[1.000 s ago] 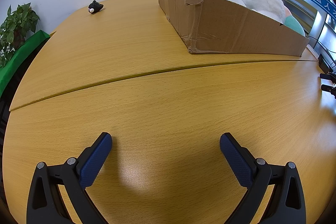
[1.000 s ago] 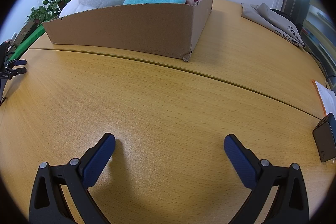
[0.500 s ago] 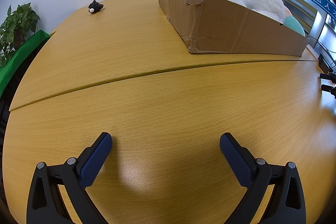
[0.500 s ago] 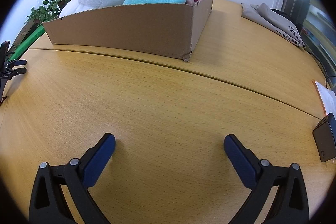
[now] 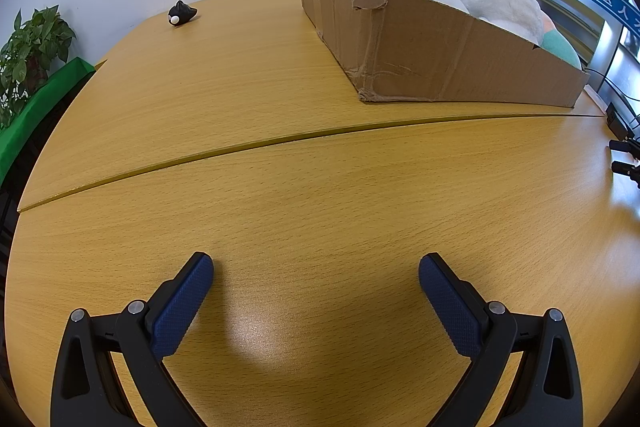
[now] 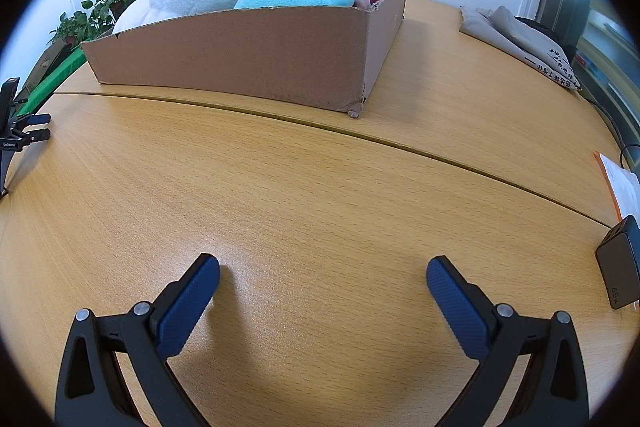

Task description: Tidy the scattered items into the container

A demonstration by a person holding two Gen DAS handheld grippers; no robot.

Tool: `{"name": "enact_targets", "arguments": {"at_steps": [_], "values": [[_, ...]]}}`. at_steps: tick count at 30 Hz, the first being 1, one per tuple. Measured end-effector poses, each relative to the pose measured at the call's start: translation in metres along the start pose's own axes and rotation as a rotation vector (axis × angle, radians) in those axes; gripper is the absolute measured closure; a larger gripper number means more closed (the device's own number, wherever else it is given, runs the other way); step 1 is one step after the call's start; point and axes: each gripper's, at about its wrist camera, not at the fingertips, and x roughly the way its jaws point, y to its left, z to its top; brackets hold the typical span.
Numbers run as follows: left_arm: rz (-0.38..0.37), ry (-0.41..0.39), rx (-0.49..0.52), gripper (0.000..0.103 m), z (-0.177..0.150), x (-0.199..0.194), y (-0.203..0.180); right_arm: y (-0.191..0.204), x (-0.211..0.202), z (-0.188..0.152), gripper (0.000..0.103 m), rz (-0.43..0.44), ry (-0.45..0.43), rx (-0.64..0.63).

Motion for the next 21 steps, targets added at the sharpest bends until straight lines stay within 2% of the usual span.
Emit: {"name": "enact_targets", "arguments": {"at_steps": [13,15,18,21], "values": [[0.007,0.000,-0.010,0.000,0.000,-0.001,-0.002,0.000,0.000,0.001,0.000,0.000,0.000,0.000],[-0.002,0.000,-0.001,0.000,-0.001,-0.002,-0.001,-0.002,0.001,0.002,0.000,0.022,0.000,-0.027],[-0.035,0.001,0.042,0.000,-0.006,-0.006,0.002,-0.010,-0.006,-0.008,0.000,0.054,0.000,-0.069],[-0.027,0.001,0.030,0.000,-0.011,-0.010,0.009,-0.028,-0.016,-0.022,0.000,0.067,0.000,-0.086]]}}
